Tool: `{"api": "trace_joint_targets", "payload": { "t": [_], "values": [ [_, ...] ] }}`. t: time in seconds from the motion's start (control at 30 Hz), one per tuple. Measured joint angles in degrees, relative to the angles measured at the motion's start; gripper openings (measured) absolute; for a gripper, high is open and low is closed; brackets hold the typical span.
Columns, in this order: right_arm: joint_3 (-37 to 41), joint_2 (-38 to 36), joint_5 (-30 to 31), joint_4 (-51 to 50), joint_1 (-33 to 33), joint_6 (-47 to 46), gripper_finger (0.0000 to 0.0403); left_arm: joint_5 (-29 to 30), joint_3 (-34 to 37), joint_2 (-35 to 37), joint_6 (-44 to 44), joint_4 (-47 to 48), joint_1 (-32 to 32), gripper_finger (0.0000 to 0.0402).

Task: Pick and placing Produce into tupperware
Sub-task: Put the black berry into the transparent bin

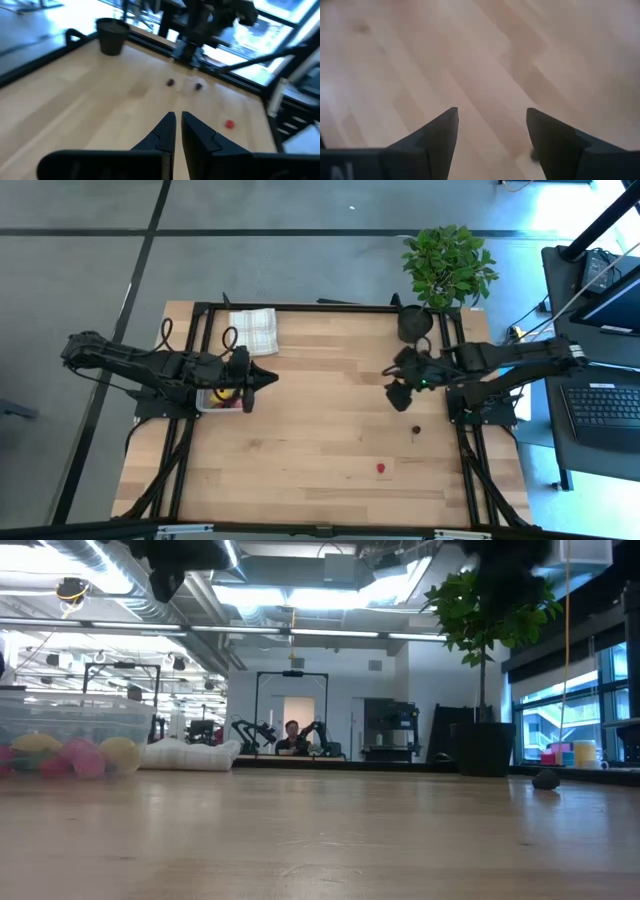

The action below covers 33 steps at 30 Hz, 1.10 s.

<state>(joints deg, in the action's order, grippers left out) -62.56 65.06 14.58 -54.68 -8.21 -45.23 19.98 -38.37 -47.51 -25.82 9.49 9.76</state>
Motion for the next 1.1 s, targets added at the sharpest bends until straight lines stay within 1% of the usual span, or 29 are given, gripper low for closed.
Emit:
{"api": "trace_joint_targets", "payload": {
  "t": [0.17,0.33,0.47,0.63,0.77,1.0,1.1],
  "values": [
    [11.78,-6.39,0.0,0.08,0.17,-15.15,0.0237,4.81,0.02,-1.4,-1.45,-0.18,0.0,0.0026],
    [21.26,-7.61,-0.55,0.61,0.17,-22.17,0.0237,7.48,0.04,-2.95,-4.09,-0.95,0.0,0.004],
    [25.81,-7.1,-0.66,3.85,0.2,-22.05,0.0237,7.6,0.05,-4.28,-3.97,-4.8,0.0,0.0052],
    [29.02,-7.17,-0.65,7.66,0.17,-21.75,0.0237,7.71,0.04,-6.18,-1.78,-10.18,0.0,0.0064],
    [31.34,-7.17,-0.64,10.05,0.2,-20.44,0.0237,7.72,0.02,-7.85,-0.63,-12.56,-0.04,0.0073],
    [34.6,-6.97,-0.64,17.49,0.2,-18.73,0.0237,7.68,0.04,-10.17,-0.66,-13.12,-0.04,0.0086],
    [35.77,-6.97,-0.64,18.12,0.2,-18.76,0.0237,7.65,0.04,-10.44,-0.66,-12.87,-0.04,0.0091]
  ]
}}
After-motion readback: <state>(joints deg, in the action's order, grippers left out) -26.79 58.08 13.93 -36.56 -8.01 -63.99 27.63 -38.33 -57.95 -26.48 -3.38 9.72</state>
